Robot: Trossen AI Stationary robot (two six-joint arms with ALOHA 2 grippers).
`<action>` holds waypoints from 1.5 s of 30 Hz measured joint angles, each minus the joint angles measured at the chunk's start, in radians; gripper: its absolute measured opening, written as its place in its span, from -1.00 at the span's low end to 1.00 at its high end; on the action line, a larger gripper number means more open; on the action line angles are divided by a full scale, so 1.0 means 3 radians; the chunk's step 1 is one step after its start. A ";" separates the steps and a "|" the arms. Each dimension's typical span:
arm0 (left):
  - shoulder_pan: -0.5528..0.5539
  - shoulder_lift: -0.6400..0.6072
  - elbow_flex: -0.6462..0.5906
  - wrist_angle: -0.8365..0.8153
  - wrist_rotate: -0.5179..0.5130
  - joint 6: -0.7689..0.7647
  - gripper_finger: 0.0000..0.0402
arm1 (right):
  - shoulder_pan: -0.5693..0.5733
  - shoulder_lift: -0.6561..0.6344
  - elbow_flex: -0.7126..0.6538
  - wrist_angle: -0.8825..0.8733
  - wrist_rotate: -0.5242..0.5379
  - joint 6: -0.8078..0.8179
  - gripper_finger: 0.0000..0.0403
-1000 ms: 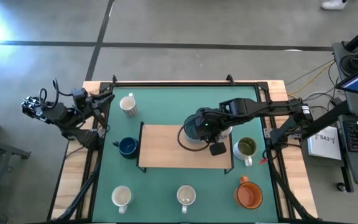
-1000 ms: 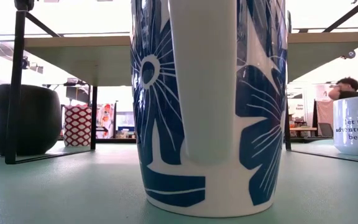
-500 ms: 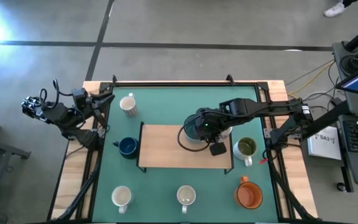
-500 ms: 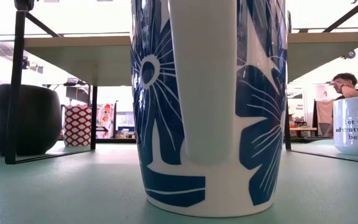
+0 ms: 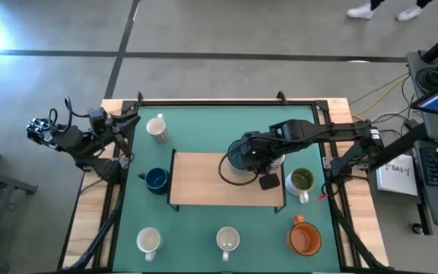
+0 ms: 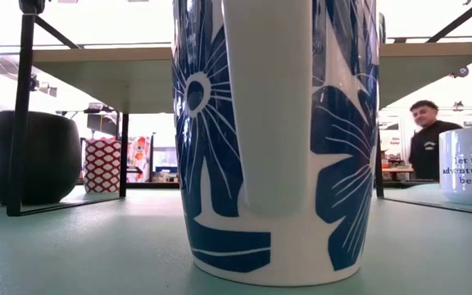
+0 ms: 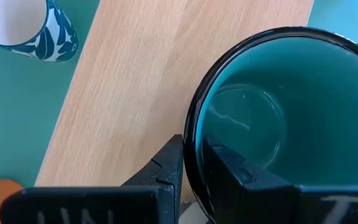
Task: Place coffee mugs
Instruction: Put the light blue mug on the shelf, then put the red patterned mug on the shelf
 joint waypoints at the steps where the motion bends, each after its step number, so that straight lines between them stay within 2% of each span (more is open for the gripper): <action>1: 0.0000 0.0000 0.0000 0.0000 0.0000 0.0000 -0.64 | 0.0000 -0.0013 -0.0003 0.0002 0.0002 0.0000 -0.76; 9: 0.0001 0.0009 0.0000 0.0018 0.0023 0.0000 -0.64 | 0.0000 -0.0229 -0.0005 0.0213 0.0001 0.0141 -0.76; 16: 0.0000 0.0071 0.0000 0.0017 0.0373 -0.0100 -0.64 | -0.0001 -0.0481 -0.0005 0.0498 0.0003 0.0149 -0.76; 24: 0.0006 0.0324 0.0000 -0.0044 0.0438 -0.0125 -0.64 | -0.0001 -0.0711 -0.0001 0.1070 0.0004 0.0220 -0.76; 31: 0.0223 0.0595 0.0000 -0.0249 0.0455 -0.0451 -0.64 | -0.0001 -0.0782 -0.0001 0.1153 0.0012 0.0291 -0.76; 40: 0.0782 0.1058 0.0003 -0.0273 0.1190 -0.0609 -0.64 | -0.0001 -0.0738 -0.0001 0.1138 0.0023 0.0324 -0.76; 45: 0.1148 0.1329 0.0159 -0.0504 0.1510 -0.0627 -0.64 | -0.0001 -0.0732 -0.0001 0.1123 0.0209 0.0443 -0.76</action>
